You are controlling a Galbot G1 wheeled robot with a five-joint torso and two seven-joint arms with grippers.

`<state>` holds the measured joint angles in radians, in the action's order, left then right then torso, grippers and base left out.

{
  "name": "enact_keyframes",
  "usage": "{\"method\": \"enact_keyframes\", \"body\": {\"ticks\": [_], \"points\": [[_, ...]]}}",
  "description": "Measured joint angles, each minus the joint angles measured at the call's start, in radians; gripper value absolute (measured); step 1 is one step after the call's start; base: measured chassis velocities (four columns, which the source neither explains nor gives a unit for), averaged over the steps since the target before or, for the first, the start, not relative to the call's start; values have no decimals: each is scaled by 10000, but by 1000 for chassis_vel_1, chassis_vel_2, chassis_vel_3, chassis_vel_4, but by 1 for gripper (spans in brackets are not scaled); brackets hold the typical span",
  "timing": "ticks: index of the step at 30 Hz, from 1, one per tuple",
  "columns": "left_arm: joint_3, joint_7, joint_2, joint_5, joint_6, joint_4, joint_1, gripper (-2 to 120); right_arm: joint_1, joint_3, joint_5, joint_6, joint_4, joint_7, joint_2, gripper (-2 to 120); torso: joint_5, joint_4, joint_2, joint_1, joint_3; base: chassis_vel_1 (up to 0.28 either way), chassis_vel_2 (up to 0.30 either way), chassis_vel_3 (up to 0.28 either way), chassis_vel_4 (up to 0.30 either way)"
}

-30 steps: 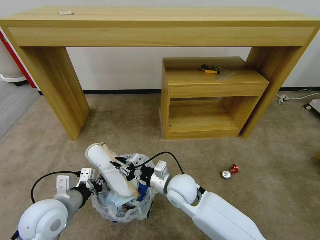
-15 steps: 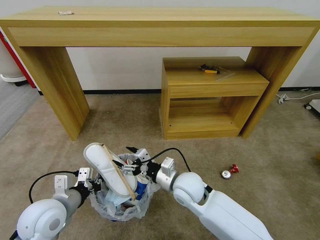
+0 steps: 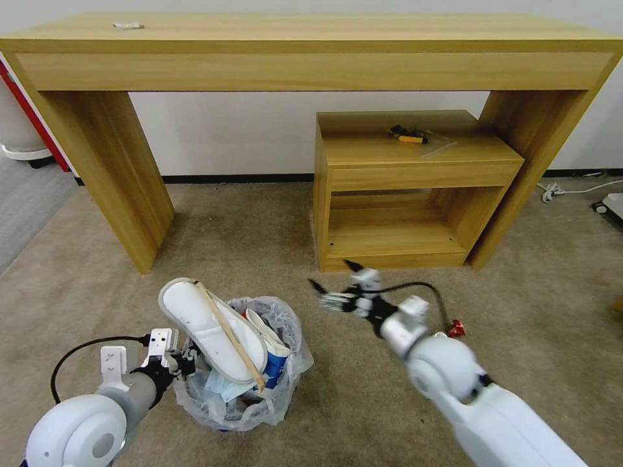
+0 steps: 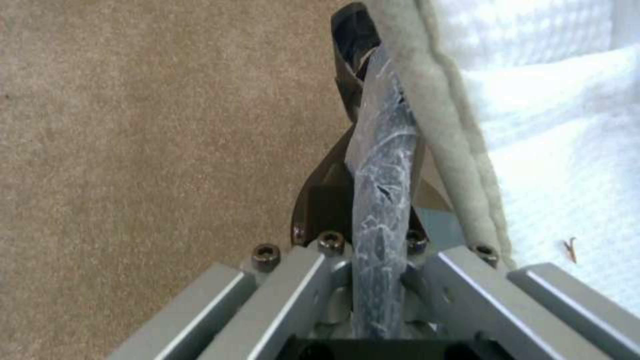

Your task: Pick up the trash bin and place the garbage on the floor into it.

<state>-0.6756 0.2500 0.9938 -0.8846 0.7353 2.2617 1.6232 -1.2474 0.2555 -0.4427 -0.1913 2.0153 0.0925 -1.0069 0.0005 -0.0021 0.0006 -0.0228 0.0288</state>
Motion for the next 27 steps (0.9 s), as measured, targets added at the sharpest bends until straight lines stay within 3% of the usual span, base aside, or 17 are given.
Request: {"method": "enact_keyframes", "body": {"ticks": [7,11,27], "points": [[-21,-58,164,124,0,224,139,0,-1867,1880,267,360,256,676,-78,100,1,0,0,0,-2,-6,-18,20,11],[-1,-108,259,244,0,312,245,0,-2341,2438,339,569,266,843,-249,100,-1,1,0,0,-1,-98,-97,117,101],[-33,-226,543,584,0,458,533,0,-3698,4096,268,1397,-127,1121,-554,100,-4,2,0,0,-1,-256,-249,250,249]]}}
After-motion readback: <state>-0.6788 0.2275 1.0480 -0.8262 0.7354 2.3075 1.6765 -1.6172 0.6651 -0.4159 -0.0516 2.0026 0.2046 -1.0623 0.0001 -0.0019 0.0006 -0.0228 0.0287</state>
